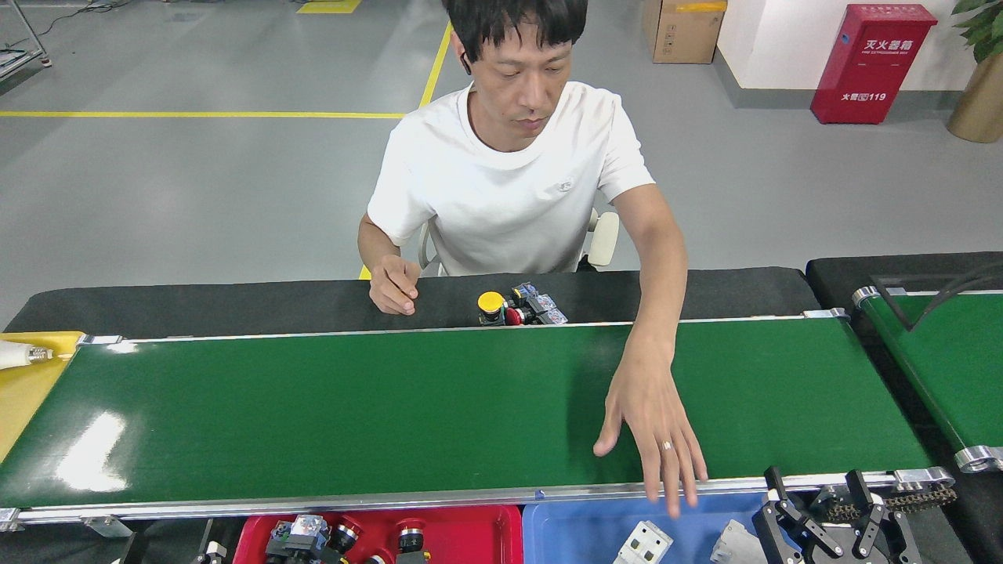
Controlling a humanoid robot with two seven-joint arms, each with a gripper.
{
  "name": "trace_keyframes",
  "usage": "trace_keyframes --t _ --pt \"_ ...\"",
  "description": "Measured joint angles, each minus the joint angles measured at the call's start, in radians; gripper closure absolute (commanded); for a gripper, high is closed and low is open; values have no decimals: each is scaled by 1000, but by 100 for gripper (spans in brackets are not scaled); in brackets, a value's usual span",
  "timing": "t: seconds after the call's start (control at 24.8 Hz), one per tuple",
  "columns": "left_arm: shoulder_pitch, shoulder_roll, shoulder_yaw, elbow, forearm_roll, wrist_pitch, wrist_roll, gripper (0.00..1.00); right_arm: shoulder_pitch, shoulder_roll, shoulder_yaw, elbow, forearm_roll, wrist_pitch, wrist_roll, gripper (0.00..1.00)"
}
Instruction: Pick switch part from conveyor to tray
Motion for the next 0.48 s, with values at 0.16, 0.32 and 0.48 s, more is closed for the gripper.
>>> trace_keyframes --t 0.16,0.32,0.48 --pt "-27 -11 -3 6 -34 27 -2 0 0 0 0 0 1 -3 9 1" --pt "-66 -39 -49 2 -98 74 -15 0 2 0 -1 0 2 -4 15 1" --pt "-67 -40 -143 -15 -101 152 -30 0 8 0 -2 0 2 -6 16 1"
